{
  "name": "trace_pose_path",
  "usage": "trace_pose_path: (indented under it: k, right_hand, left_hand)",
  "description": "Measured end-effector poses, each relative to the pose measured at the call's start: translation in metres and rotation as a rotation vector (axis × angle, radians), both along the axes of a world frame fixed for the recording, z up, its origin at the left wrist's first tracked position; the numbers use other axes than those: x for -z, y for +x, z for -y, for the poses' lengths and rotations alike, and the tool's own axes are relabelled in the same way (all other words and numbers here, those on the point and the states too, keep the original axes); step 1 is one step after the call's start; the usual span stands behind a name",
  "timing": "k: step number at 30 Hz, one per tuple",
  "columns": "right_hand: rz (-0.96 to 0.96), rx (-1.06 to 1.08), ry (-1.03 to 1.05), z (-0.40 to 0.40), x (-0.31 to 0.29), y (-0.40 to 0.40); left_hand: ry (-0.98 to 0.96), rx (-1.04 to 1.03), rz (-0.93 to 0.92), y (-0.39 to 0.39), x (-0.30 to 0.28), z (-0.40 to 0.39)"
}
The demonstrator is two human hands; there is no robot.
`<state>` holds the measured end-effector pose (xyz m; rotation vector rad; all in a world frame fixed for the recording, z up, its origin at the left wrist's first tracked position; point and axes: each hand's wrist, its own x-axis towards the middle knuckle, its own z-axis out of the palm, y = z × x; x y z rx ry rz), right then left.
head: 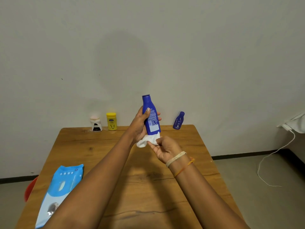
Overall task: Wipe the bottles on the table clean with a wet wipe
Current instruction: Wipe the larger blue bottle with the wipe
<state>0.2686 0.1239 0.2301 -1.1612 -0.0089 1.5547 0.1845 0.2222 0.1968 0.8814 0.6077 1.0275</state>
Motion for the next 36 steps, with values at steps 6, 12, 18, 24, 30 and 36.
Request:
trace_pose_path:
  k: [6, 12, 18, 24, 30, 36]
  right_hand:
    - [0.256, 0.2, 0.217, -0.021, -0.012, 0.035]
    - [0.898, 0.049, 0.554, -0.045, -0.034, 0.035]
    - [1.05, -0.28, 0.621, -0.06, -0.039, 0.043]
    - [1.687, -0.322, 0.854, -0.053, -0.025, 0.054]
    - [1.561, 0.024, 0.741, -0.05, -0.008, 0.064]
    - [1.616, -0.024, 0.876, -0.046, -0.016, 0.054]
  left_hand:
    - [-0.041, 0.075, -0.005, -0.009, 0.006, 0.008]
    - [0.051, 0.199, -0.166, 0.001, -0.001, 0.019]
    - [0.044, 0.265, -0.184, -0.005, -0.006, 0.019]
    - [0.069, 0.269, -0.25, -0.009, 0.001, 0.016]
    - [0.145, 0.207, -0.316, -0.009, 0.008, 0.018]
    - [0.216, 0.135, -0.348, -0.003, 0.006, 0.012]
